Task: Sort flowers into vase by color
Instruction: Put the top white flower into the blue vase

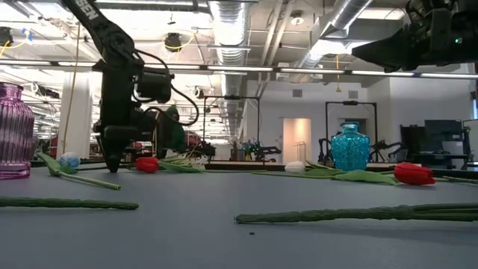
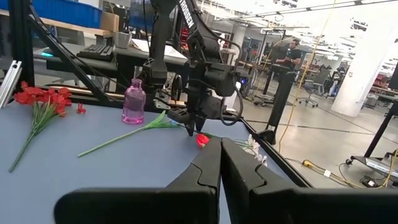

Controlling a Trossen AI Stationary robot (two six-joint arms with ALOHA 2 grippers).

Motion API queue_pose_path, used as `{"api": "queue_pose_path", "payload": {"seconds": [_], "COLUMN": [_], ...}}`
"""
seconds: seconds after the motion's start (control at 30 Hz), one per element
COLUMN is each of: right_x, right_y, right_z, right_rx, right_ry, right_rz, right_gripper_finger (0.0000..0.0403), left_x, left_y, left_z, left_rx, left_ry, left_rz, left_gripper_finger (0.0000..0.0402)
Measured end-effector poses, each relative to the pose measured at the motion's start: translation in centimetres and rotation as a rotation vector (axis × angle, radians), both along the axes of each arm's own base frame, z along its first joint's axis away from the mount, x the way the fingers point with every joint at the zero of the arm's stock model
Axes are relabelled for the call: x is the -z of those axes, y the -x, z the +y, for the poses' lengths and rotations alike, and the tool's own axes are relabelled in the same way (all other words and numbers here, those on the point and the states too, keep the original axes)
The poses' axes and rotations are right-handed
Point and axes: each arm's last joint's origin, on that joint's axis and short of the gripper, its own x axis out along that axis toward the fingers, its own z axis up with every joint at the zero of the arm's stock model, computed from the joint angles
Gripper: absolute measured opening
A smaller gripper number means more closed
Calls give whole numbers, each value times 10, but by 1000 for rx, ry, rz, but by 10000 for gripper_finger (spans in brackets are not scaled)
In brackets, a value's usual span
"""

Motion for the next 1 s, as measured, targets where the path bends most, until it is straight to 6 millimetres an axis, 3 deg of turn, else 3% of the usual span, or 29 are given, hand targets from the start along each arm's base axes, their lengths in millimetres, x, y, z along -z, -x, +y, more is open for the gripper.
{"api": "queue_pose_path", "payload": {"seconds": [0.2, 0.43, 0.6, 0.77, 1.0], "right_x": [0, 0, 0, 0, 0], "right_y": [0, 0, 0, 0, 0], "right_z": [0, 0, 0, 0, 0], "right_rx": [3, 6, 6, 5, 4], "right_ry": [12, 15, 15, 14, 14], "right_rz": [3, 4, 3, 2, 2], "right_gripper_finger": [38, 38, 38, 38, 38], "left_x": [0, 1, -2, -27, -85], "left_y": [0, -1, -6, -13, -13], "left_z": [0, 0, 4, 9, 2], "left_rx": [6, 17, 9, 4, 15], "left_ry": [5, 22, -45, -184, -361], "left_rz": [1, -14, -100, -282, -656], "left_gripper_finger": [131, 14, 13, 4, 6]}}
